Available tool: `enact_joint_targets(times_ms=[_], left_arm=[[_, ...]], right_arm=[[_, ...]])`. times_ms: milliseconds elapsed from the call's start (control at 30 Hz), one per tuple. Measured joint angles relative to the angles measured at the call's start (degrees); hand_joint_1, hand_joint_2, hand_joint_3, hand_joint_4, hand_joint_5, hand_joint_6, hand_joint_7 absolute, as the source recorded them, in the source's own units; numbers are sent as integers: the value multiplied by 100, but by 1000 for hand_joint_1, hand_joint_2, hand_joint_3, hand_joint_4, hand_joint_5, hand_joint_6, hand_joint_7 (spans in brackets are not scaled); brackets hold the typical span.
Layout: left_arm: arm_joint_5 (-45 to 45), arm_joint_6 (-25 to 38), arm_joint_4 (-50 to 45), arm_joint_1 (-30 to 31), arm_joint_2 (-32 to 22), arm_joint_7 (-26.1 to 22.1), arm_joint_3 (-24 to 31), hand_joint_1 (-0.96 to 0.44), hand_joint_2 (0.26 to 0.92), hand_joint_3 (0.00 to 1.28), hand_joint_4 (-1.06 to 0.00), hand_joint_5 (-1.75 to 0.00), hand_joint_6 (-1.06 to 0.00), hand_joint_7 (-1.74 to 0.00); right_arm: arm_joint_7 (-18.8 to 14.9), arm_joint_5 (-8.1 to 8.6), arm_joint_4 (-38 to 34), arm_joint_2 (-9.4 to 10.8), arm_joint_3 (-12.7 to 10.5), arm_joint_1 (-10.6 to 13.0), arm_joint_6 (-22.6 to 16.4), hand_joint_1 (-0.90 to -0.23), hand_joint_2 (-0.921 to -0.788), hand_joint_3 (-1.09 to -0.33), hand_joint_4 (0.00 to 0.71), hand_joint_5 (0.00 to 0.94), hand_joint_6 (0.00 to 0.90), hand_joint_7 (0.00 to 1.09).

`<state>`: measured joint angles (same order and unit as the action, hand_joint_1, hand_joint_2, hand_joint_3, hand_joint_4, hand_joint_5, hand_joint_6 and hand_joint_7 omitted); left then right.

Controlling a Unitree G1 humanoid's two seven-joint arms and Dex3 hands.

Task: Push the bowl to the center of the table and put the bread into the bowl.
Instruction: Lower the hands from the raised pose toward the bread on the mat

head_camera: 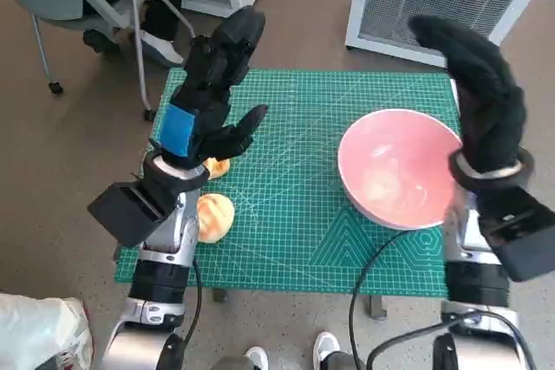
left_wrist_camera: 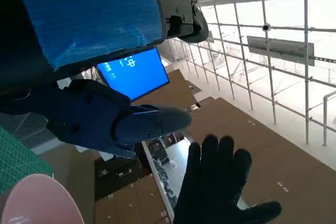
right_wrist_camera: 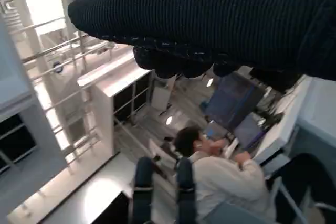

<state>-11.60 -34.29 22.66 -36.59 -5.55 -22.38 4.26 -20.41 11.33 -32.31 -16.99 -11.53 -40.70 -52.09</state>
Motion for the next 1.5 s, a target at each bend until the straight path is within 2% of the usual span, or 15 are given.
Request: enact_joint_targets(times_ms=[100, 200, 300, 400, 500, 633, 700, 900, 1067, 1400, 1500], left_arm=[[-7, 0, -26, 1, -31, -3, 16, -488, 921, 422, -208, 0, -69, -473], [-20, 0, -54, 3, -69, -8, 36, -487, 921, 423, -205, 0, -68, -475], [-43, 0, -63, 7, -91, -8, 64, -486, 921, 423, -203, 0, -67, -478], [-48, 0, -66, 16, -91, -8, 70, -486, 921, 422, -201, 0, -66, -479], [-48, -2, -66, 32, -91, -7, 72, -486, 921, 421, -198, 0, -65, -480], [-48, -2, -67, 56, -90, -6, 73, -487, 921, 419, -196, 0, -64, -481], [-49, -1, -74, 70, -90, -2, 80, -488, 921, 418, -196, 0, -63, -481], [-48, 3, -118, 105, -91, 14, 101, -486, 921, 414, -195, 0, -59, -478], [-48, 25, -179, 133, -107, 27, 122, -487, 921, 409, -194, 0, -56, -473], [-46, 98, -360, 229, -164, 78, 154, -492, 921, 401, -195, -1, -60, -465], [-40, 101, -414, 275, -199, 120, 173, -495, 921, 399, -196, -1, -64, -459]], right_arm=[[284, -143, -329, -200, -262, 41, -144, -560, -921, -756, 252, 1, 195, 221], [741, -385, -674, -400, -537, 124, -183, -556, -921, -760, 255, 3, 193, 220], [1152, -527, -1046, -558, -721, 184, -176, -544, -921, -766, 255, 3, 192, 219], [1469, -595, -1462, -703, -867, 220, -127, -534, -921, -773, 255, 2, 191, 217], [1636, -597, -1890, -826, -961, 230, -79, -521, -921, -794, 256, 2, 190, 213], [1687, -470, -2444, -919, -1079, 225, 15, -516, -921, -813, 245, 0, 189, 210], [1688, -425, -2706, -930, -1112, 217, 76, -512, -921, -821, 235, 0, 188, 208], [1721, -433, -3322, -897, -1092, 190, 264, -504, -921, -844, 204, 0, 181, 192], [1728, -430, -3759, -817, -1083, 124, 647, -497, -921, -849, 194, 0, 174, 174], [1631, -365, -4165, -425, -1103, 11, 1549, -513, -921, -823, 166, 0, 178, 141], [1564, -291, -4216, -279, -1139, -68, 1814, -518, -921, -819, 168, 2, 178, 133]])
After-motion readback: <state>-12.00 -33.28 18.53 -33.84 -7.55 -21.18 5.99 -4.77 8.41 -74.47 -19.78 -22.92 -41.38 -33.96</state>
